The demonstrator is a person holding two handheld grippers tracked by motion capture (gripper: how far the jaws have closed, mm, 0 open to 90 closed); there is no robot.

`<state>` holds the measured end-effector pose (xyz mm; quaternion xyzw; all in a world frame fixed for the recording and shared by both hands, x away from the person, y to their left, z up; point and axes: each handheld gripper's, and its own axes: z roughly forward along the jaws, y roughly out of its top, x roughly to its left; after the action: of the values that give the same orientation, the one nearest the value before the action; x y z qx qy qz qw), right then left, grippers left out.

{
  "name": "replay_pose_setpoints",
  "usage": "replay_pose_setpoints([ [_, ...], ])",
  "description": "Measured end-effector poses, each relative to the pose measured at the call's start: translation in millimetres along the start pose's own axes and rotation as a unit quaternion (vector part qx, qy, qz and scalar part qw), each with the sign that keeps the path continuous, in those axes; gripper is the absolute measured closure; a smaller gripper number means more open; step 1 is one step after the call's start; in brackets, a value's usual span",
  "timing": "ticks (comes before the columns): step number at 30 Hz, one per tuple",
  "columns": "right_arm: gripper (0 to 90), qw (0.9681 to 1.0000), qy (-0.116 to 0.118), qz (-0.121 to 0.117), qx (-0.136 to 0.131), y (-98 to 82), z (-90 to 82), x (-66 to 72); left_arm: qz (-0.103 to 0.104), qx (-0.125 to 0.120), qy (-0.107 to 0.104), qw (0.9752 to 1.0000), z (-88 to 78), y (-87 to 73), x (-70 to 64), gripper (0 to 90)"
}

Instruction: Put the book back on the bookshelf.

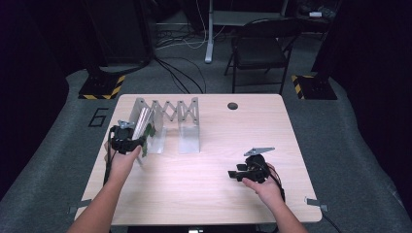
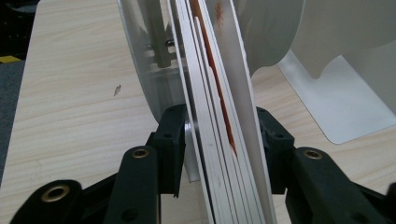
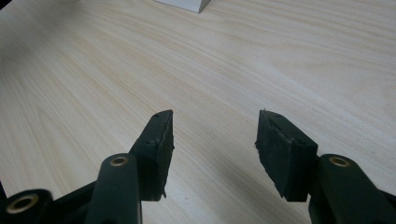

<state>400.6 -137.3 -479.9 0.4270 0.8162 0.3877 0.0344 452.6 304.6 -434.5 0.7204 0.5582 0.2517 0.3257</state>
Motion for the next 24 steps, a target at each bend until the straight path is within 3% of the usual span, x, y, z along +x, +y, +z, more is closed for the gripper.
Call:
replay_pose_setpoints([
  [13, 46.3, 1.0, -0.001, 0.002, 0.0, -0.5, -0.2, -0.1, -0.011, -0.016, -0.016, 0.9997, -21.2, -1.6, -1.5, 52.8],
  [24, 46.2, 1.0, -0.003, -0.002, -0.002, -0.6, 0.3, -0.5, 0.006, -0.015, -0.024, 0.9996, -41.2, 3.7, -5.3, 51.7],
])
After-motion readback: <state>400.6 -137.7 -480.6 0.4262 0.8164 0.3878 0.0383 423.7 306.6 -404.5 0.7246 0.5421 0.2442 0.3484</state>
